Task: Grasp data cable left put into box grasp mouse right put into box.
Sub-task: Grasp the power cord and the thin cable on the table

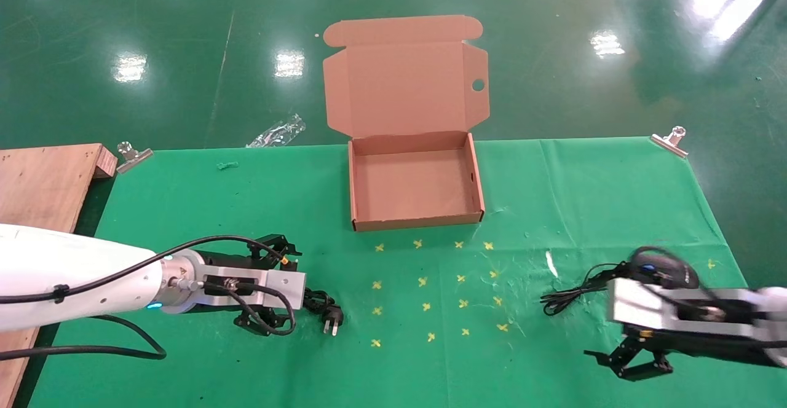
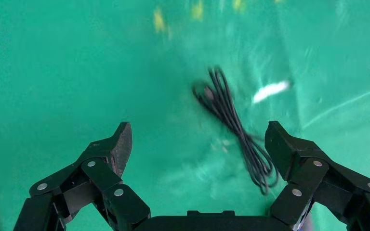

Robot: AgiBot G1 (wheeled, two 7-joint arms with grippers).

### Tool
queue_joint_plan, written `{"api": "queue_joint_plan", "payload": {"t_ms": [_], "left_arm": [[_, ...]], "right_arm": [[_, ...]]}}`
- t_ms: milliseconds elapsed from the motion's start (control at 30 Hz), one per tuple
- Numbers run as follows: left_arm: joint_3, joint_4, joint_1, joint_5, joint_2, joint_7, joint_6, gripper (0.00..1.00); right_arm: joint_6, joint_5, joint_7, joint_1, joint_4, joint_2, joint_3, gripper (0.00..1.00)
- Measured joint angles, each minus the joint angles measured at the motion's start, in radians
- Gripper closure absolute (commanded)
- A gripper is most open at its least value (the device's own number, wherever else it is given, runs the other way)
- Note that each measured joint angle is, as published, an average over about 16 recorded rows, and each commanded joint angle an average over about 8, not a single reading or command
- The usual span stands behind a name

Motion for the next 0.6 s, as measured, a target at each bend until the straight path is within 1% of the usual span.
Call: {"api": "queue_joint_plan", "payload": {"t_ms": [167, 367, 400, 433, 467, 533, 567, 600], "left_arm": [[0.0, 0.0, 0.0, 0.0, 0.0, 0.0, 0.0, 0.0], [0.0, 0.0, 0.0, 0.0, 0.0, 0.0, 0.0, 0.0], [0.0, 0.0, 0.0, 0.0, 0.0, 0.0, 0.0, 0.03], [0.0, 0.0, 0.0, 0.0, 0.0, 0.0, 0.0, 0.15], [0.0, 0.0, 0.0, 0.0, 0.0, 0.0, 0.0, 0.27], [0.0, 0.0, 0.0, 0.001, 0.0, 0.001, -0.001, 0.52], [0.0, 0.0, 0.0, 0.001, 0.0, 0.001, -0.001, 0.65], [0.0, 0.0, 0.0, 0.001, 0.0, 0.001, -0.001, 0.77]], "right_arm": [[0.051, -0.135, -0.035, 0.029, -0.059, -0.075, -0.044, 0.0], [0.096, -0.209, -0.071, 0.064, -0.163, -0.15, -0.071, 0.0], [0.102, -0.218, -0.076, 0.07, -0.179, -0.16, -0.074, 0.0], [0.107, -0.225, -0.082, 0.076, -0.195, -0.17, -0.077, 0.0], [0.111, -0.232, -0.086, 0.081, -0.21, -0.179, -0.08, 0.02], [0.119, -0.242, -0.094, 0.09, -0.235, -0.193, -0.084, 0.16], [0.122, -0.246, -0.098, 0.094, -0.246, -0.198, -0.085, 0.25], [0.124, -0.249, -0.1, 0.097, -0.255, -0.203, -0.087, 0.37]]}}
